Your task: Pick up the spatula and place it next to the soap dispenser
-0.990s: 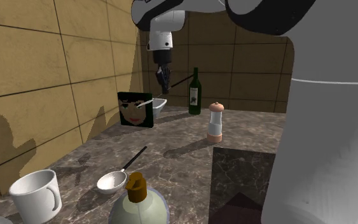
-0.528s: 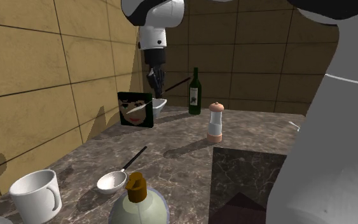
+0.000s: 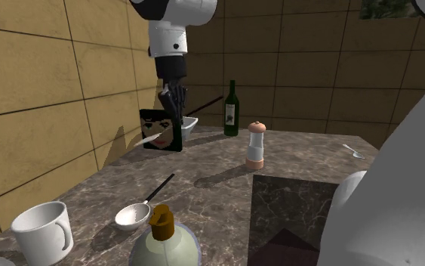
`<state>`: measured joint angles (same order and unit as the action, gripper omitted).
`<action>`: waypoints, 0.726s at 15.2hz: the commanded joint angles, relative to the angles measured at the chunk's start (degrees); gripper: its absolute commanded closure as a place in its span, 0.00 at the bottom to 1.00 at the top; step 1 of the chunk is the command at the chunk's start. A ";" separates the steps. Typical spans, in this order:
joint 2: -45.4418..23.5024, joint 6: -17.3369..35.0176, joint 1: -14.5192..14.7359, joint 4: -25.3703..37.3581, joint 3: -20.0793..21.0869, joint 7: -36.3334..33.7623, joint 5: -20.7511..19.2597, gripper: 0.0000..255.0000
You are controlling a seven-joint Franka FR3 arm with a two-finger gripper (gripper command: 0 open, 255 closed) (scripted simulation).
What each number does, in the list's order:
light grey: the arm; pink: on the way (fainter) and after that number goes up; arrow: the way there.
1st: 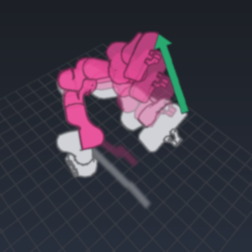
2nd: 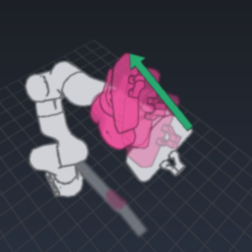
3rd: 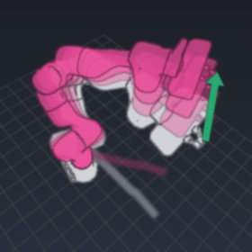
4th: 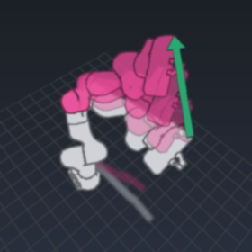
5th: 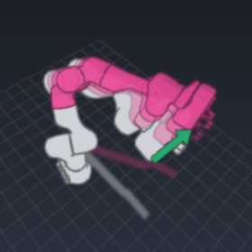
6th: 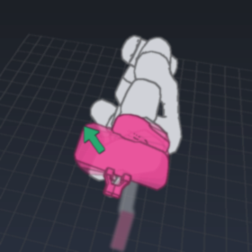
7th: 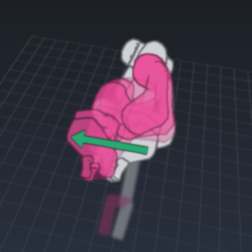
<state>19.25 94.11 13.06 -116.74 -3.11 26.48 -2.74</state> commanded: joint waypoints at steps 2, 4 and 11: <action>1.82 0.51 0.86 -2.40 1.60 -2.43 0.60 1.00; 1.93 2.04 0.85 -4.04 1.59 -2.47 0.58 1.00; 1.91 7.43 0.83 -9.42 1.53 -2.60 0.53 1.00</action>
<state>21.16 100.58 13.88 -125.23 -1.59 23.92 -2.21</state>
